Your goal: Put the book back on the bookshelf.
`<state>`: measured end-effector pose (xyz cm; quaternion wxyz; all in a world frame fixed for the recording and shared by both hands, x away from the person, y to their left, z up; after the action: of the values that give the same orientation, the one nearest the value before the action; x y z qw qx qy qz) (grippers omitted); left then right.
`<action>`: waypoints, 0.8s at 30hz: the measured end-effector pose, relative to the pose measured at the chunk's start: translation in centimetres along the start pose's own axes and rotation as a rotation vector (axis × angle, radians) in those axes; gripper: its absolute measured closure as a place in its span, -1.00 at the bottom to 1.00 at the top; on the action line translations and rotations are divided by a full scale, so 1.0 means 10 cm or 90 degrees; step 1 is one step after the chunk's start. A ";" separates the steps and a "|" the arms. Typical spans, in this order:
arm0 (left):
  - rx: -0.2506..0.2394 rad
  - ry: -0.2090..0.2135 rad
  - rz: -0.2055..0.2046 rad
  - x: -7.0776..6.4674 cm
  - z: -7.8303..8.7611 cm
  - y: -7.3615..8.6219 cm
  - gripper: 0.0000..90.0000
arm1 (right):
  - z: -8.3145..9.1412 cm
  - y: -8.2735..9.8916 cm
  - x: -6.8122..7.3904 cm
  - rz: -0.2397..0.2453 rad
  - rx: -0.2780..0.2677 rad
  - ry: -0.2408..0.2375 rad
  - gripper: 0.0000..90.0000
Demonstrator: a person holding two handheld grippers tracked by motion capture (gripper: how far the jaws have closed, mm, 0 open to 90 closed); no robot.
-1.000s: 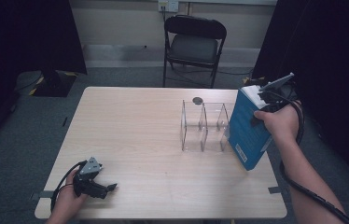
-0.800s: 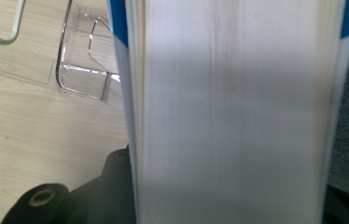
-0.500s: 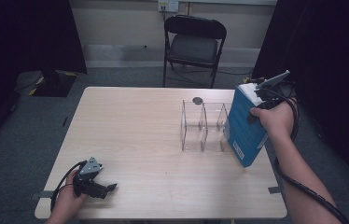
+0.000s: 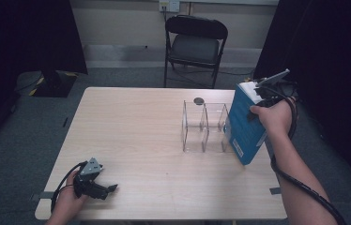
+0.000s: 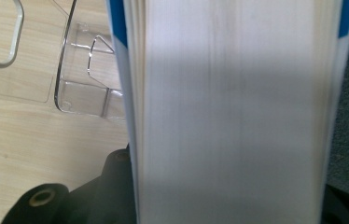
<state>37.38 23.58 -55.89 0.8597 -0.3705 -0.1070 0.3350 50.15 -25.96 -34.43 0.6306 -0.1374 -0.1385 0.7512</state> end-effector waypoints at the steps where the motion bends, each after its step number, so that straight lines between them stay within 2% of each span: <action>1: 0.000 0.000 0.000 0.00 0.00 0.00 -1.00 | 0.00 -0.01 0.00 0.001 0.001 0.003 0.37; 15: 0.000 0.000 0.000 0.00 0.00 0.00 -1.00 | -0.09 -0.08 -0.02 -0.008 -0.007 0.020 0.37; 24: 0.000 0.001 0.000 0.00 0.00 0.00 -1.00 | -0.14 -0.13 0.00 -0.018 -0.012 0.014 0.37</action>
<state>37.39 23.57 -55.89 0.8596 -0.3710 -0.1067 0.3348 51.88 -25.68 -35.20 0.6415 -0.1493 -0.1406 0.7392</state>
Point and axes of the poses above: each handheld gripper's, and its own axes: z roughly backward along the jaws, y roughly out of its underside, x roughly to its left, the point moved 8 cm from there along -z, roughly forward along the jaws, and after that the axes turned 4 degrees about y, right-handed, at the moved point
